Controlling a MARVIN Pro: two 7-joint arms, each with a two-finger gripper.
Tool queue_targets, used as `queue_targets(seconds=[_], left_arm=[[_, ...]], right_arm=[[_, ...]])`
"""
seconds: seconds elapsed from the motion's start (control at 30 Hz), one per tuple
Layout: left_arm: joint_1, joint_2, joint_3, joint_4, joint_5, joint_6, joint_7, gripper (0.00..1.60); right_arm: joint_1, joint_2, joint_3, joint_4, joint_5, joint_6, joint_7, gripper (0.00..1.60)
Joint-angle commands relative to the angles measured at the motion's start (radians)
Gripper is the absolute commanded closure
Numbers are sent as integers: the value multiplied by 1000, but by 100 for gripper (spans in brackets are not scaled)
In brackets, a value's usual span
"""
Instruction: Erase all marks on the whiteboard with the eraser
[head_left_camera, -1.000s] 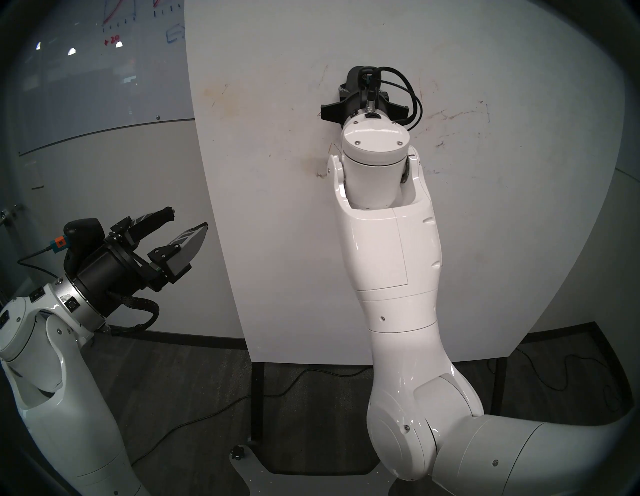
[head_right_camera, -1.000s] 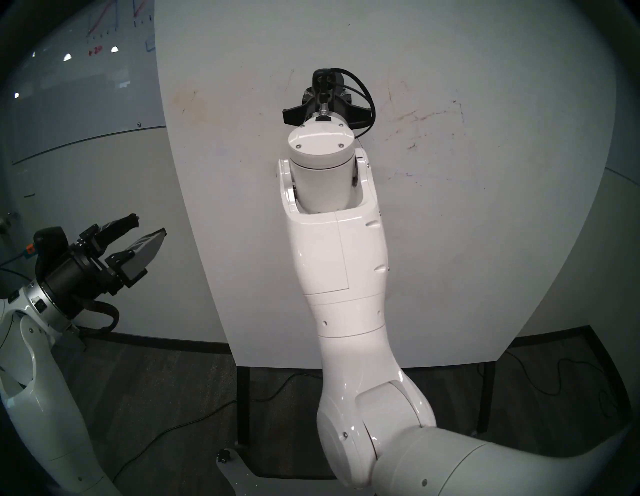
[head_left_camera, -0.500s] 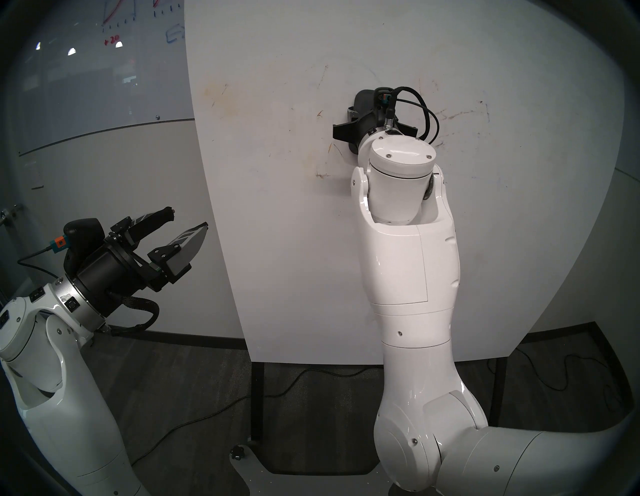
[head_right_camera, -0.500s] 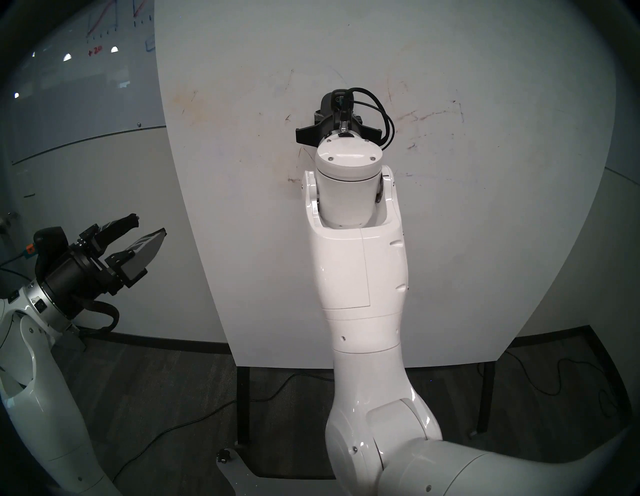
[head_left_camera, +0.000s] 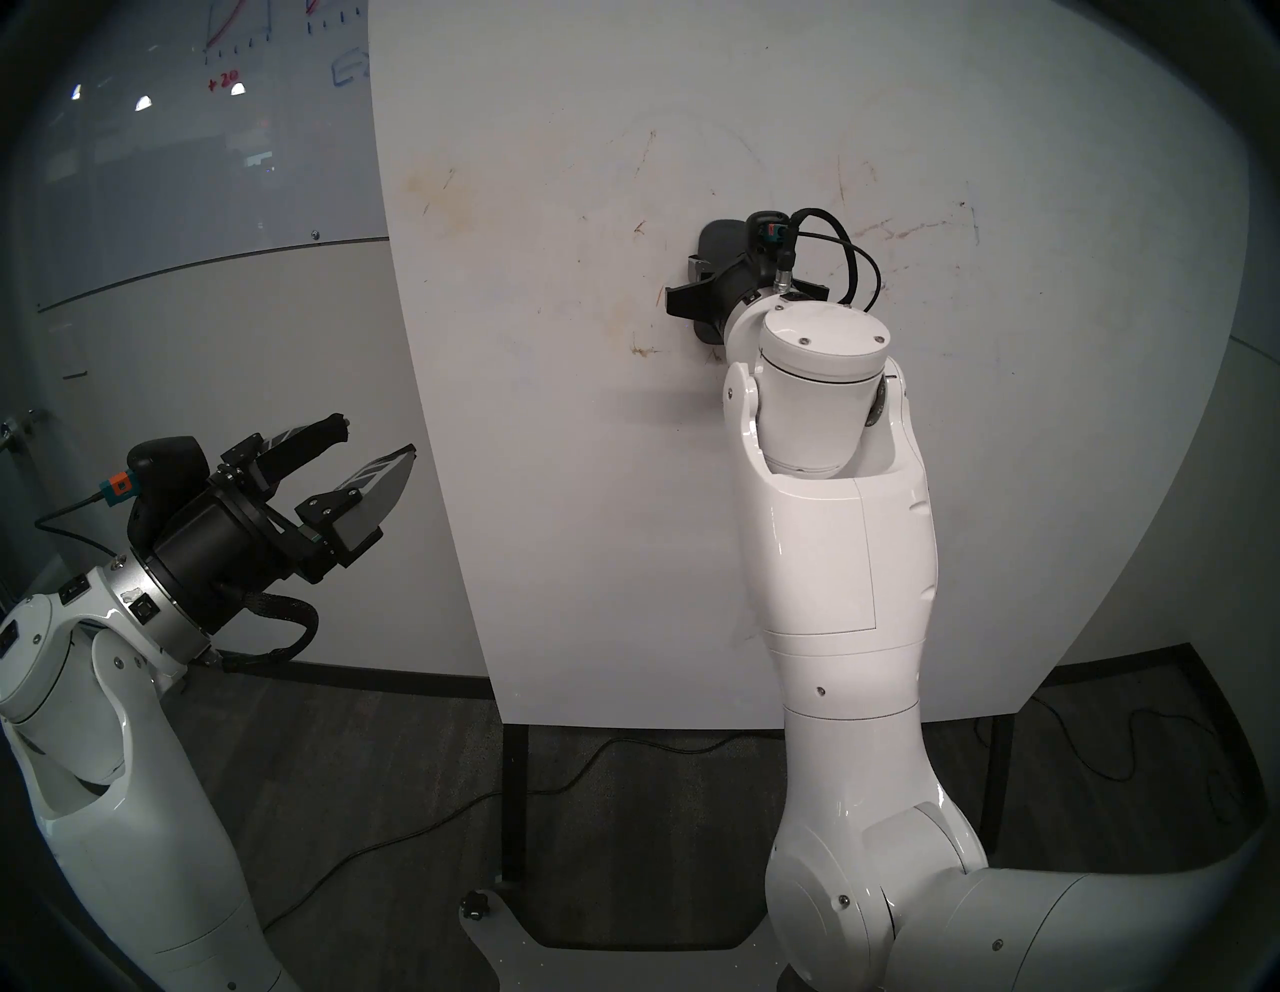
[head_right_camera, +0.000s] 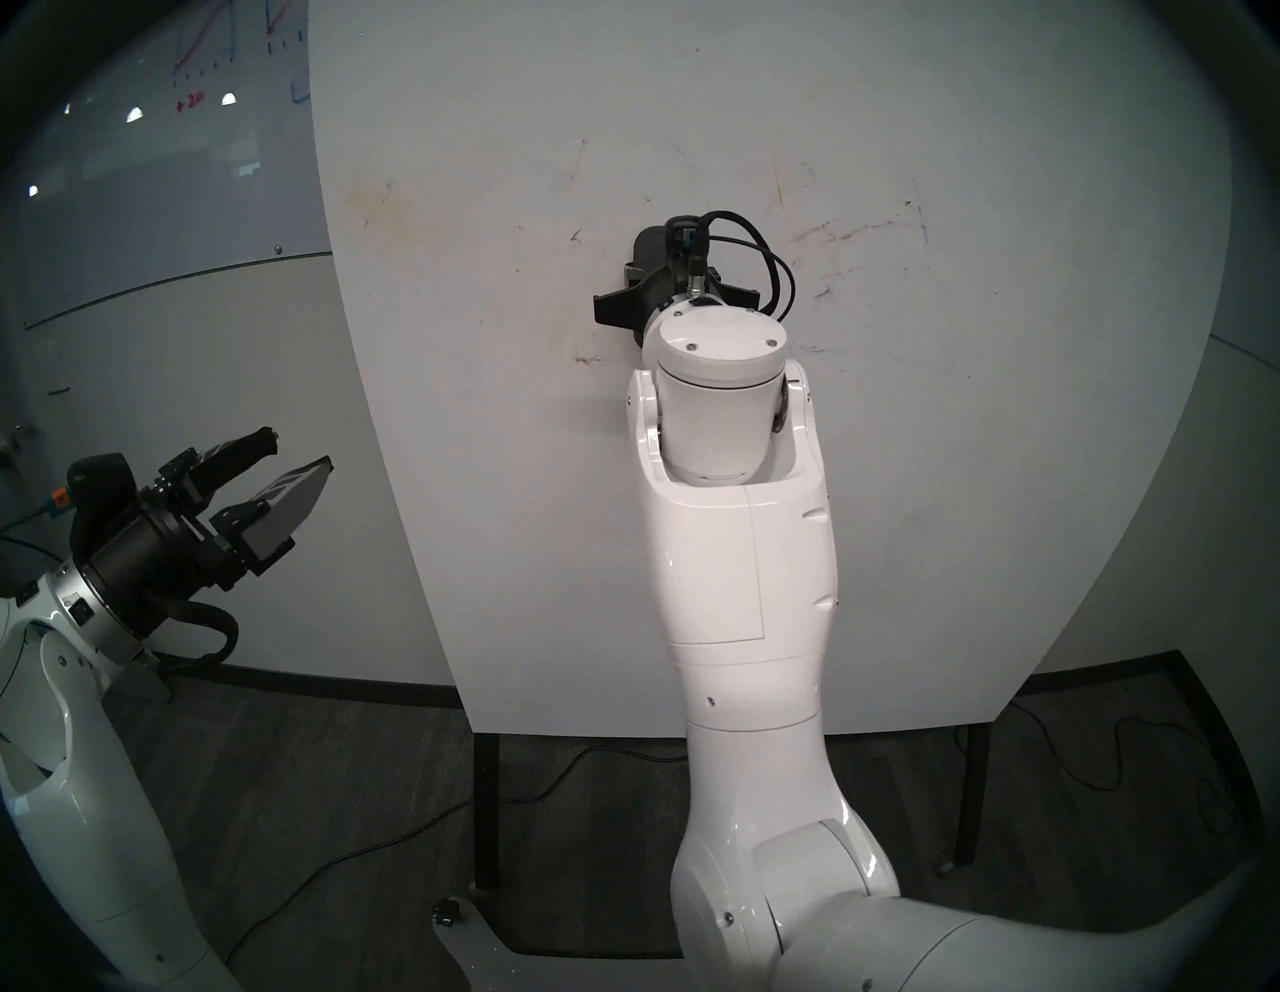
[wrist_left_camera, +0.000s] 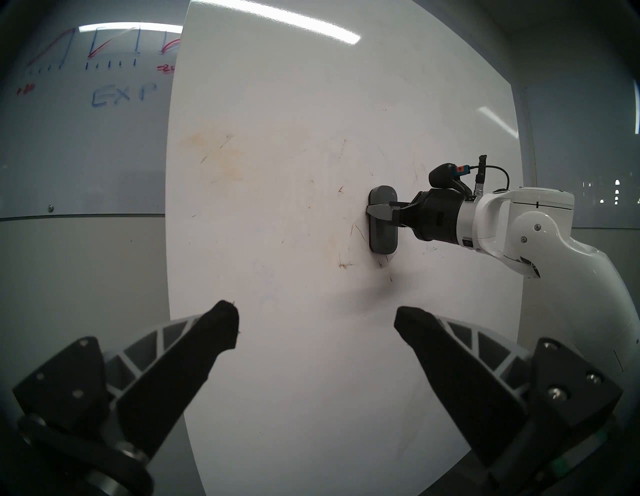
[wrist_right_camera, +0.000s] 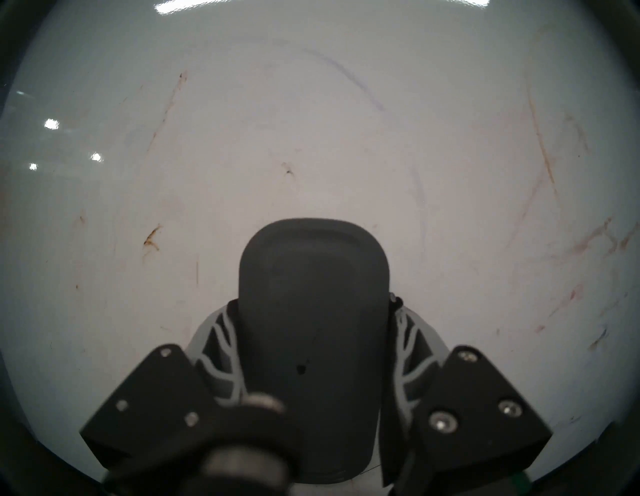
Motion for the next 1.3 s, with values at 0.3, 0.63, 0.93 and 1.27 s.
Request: queue_targets(seconds=[0.3,0.63,0.93,1.27], left_arm=[[-2,2,2,-16,-5,0,2,0],[-2,2,3,-16,-5,0,2,0],[-2,2,3,-16,-5,0,2,0],[-2,2,3,-16,-5,0,2,0]], right_arm=[[-4,-2,-44,52,21,9,50,160],[4,-16,-75,69,25,8,55,160],[-4,-15,-114,82,-7,-17,22,160],[16,-47,-151,138,-88,-73,-109,160]])
